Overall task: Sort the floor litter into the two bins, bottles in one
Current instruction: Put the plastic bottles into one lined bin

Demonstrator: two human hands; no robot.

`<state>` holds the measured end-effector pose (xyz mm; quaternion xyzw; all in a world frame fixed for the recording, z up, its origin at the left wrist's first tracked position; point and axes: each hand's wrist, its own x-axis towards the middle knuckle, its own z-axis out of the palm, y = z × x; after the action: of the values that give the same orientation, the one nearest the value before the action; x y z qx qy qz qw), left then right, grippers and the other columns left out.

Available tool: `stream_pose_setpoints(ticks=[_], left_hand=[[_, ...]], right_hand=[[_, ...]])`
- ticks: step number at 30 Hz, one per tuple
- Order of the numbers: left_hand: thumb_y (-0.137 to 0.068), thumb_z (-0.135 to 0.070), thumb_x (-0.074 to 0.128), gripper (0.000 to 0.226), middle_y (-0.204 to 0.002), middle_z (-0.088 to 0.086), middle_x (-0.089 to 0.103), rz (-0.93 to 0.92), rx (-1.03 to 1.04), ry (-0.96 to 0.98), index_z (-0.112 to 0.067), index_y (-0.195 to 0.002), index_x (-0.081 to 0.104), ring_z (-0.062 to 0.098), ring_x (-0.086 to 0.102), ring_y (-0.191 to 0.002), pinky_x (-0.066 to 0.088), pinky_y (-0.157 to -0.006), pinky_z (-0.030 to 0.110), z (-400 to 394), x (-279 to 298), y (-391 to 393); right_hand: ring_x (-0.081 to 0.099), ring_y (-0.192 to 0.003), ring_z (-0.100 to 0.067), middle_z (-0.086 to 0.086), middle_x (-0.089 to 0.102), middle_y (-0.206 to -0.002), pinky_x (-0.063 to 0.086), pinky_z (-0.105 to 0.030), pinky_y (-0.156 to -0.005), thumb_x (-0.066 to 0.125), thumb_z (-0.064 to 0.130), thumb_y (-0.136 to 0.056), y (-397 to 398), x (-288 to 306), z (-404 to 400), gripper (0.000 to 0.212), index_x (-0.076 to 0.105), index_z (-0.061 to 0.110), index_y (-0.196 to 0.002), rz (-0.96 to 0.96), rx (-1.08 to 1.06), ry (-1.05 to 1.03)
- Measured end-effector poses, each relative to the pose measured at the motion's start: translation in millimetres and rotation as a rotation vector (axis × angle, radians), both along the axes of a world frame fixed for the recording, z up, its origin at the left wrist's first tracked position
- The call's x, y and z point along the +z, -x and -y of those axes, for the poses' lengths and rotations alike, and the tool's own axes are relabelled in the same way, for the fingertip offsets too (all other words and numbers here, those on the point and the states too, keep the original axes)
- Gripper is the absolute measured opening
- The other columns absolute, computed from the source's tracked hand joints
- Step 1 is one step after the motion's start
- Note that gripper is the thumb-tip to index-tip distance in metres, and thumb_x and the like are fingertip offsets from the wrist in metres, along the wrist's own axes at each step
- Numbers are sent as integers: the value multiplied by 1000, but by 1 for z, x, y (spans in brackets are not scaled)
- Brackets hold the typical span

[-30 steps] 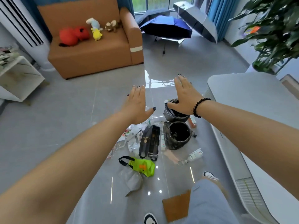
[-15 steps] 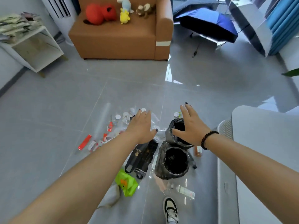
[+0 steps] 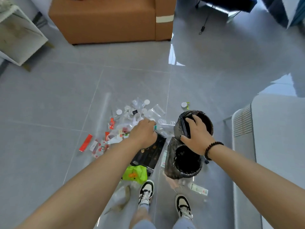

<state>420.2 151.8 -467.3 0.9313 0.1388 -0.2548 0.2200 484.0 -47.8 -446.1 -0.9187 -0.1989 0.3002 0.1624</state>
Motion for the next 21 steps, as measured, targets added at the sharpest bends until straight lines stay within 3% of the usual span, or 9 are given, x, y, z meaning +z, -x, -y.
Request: stream_pose_setpoints(ticks=[3,7,11,15,21], left_hand=[[-94,-22,47,49,-146,6,41,35,1,44,-15,-142,41,26,36,-134,35,-104,39,-17,-18,-6],[-93,-23,47,53,-147,6,38,5,56,114,-16,-144,35,25,34,-136,35,-108,41,-32,-54,5],[-92,-22,47,54,-147,6,38,-23,113,137,-17,-145,34,25,33,-136,35,-108,43,-57,-98,6],[-92,-20,49,50,-147,4,41,12,193,138,-18,-141,42,23,37,-135,37,-108,39,-80,-147,1],[-92,-19,50,48,-145,3,44,52,264,133,-18,-140,44,23,42,-132,39,-105,37,-98,-254,-1]], right_hand=[[8,-146,-23,-3,-2,-159,25,-39,-115,54,36,-93,-1,-18,-19,72,18,14,-151,-32,-53,-5],[24,-142,-23,-1,1,-158,24,-31,-112,56,30,-93,10,-53,-45,70,20,14,-150,-117,-191,-85],[28,-139,-21,-5,16,-154,25,-28,-110,58,24,-92,12,-98,-75,65,25,10,-147,-142,-379,-180],[41,-123,-19,-5,21,-149,30,-26,-104,57,23,-92,12,-153,-96,61,28,11,-145,-159,-369,-201],[33,-135,-21,-9,25,-149,27,-32,-111,48,29,-98,-8,-265,-120,53,31,9,-144,-144,-371,-226]])
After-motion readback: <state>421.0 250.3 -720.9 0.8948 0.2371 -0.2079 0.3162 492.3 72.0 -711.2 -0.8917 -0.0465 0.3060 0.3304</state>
